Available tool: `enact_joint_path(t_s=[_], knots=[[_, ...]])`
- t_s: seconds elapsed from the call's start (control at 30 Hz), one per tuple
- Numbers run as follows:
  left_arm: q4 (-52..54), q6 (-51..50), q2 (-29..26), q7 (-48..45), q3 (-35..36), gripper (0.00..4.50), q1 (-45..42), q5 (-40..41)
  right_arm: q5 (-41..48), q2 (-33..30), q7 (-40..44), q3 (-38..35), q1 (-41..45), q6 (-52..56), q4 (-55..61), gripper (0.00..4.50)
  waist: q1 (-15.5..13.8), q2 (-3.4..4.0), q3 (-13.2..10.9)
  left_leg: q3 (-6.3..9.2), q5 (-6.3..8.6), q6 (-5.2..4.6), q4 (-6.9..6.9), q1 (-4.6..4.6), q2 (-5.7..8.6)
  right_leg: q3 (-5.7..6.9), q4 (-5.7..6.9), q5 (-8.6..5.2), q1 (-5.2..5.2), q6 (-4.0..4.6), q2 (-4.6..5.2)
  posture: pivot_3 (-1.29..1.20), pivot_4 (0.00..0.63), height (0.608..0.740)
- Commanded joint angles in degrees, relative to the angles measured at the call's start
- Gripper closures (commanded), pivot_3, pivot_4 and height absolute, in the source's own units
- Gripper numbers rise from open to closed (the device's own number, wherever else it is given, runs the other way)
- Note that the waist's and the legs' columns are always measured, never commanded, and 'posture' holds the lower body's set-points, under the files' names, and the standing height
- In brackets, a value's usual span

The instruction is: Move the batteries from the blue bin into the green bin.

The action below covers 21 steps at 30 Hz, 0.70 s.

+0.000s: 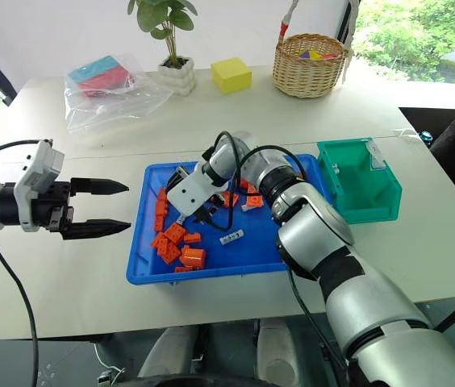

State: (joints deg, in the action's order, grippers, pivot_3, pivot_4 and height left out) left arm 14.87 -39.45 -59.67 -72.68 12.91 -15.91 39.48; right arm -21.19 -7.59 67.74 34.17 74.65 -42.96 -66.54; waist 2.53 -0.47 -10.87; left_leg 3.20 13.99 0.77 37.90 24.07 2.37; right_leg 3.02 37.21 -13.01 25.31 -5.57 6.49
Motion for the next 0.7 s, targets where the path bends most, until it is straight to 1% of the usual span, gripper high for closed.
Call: enact_joint_path(t_s=[0.03,0.27,0.3,0.33,0.37,0.47,0.5,0.57,0.6,0.7], knots=[[1.5,0.5,-1.3,-0.5,2.7,0.0,0.1,1.1,-0.2,1.1,-1.5,-1.2,0.3,0.0,-0.4,0.03,0.0,0.0,0.0,0.0,0.0,0.0,0.0,0.0,0.0,0.0,0.0,0.0,0.0,0.0,0.0,0.0,0.15,0.702],[2.0,0.5,-0.9,-0.1,2.8,0.0,-0.1,1.2,0.0,1.5,-0.5,-2.2,-1.0,2.3,-1.5,0.03,0.0,0.0,0.0,0.0,0.0,0.01,0.0,0.0,-0.01,0.0,0.0,0.0,0.0,0.0,-0.02,0.0,0.15,0.702],[2.1,0.5,-0.9,0.0,2.7,0.0,-0.1,1.2,0.2,1.4,0.0,-2.4,-1.2,2.7,-1.6,0.41,0.0,0.0,0.0,0.0,-0.01,0.01,0.0,-0.01,-0.01,0.0,0.0,0.0,-0.01,0.0,-0.02,0.0,0.15,0.702],[2.2,0.4,-0.8,0.1,2.6,0.0,-0.1,1.2,0.2,1.3,0.5,-2.6,-1.3,3.0,-1.7,0.6,0.0,0.0,0.0,0.0,-0.01,0.01,0.0,-0.01,-0.01,0.0,0.0,0.0,-0.01,0.0,-0.02,0.0,0.15,0.702],[2.2,0.4,-0.7,0.2,2.6,0.0,-0.1,1.2,0.3,1.1,0.9,-2.7,-1.5,3.3,-1.7,0.96,0.0,0.0,0.0,0.0,-0.01,0.01,0.0,-0.02,-0.01,0.0,0.01,0.0,-0.01,0.0,-0.02,0.0,0.15,0.702],[2.2,0.5,-0.5,0.4,2.6,0.0,-0.1,1.3,0.5,0.6,2.3,-3.0,-1.8,3.8,-1.5,2.43,0.0,0.0,0.0,0.0,-0.01,0.01,0.0,-0.03,-0.01,0.0,0.01,0.0,-0.03,0.0,-0.02,0.0,0.15,0.702],[2.1,0.5,-0.5,0.5,2.5,0.0,-0.2,1.3,0.9,0.5,3.2,-3.3,-2.1,4.3,-1.2,3.01,0.0,0.0,0.0,0.0,-0.01,0.01,0.0,-0.03,-0.01,0.0,0.01,0.0,-0.03,0.0,-0.02,0.0,0.15,0.702],[1.7,0.7,-0.3,0.6,2.1,0.0,-0.6,1.1,1.9,0.3,4.7,-4.2,-2.4,5.5,-0.7,4.04,0.0,0.0,0.0,0.0,-0.01,0.01,0.0,-0.03,-0.01,0.0,0.01,0.0,-0.03,0.0,-0.02,0.0,0.15,0.702],[1.5,0.8,-0.2,0.6,1.9,0.0,-0.9,1.1,2.4,0.2,5.7,-4.6,-2.6,6.3,-0.3,4.38,0.0,0.0,0.0,0.0,-0.01,0.01,0.0,-0.03,-0.01,0.0,0.01,0.0,-0.03,0.0,-0.02,0.0,0.15,0.702],[0.9,1.0,-0.1,0.5,1.4,0.0,-1.5,0.8,4.5,-0.9,9.8,-6.1,-3.8,8.6,2.2,4.4,0.0,0.0,0.0,0.01,-0.01,0.01,0.0,-0.03,-0.01,0.0,0.01,0.0,-0.04,0.0,-0.02,0.0,0.15,0.702]])
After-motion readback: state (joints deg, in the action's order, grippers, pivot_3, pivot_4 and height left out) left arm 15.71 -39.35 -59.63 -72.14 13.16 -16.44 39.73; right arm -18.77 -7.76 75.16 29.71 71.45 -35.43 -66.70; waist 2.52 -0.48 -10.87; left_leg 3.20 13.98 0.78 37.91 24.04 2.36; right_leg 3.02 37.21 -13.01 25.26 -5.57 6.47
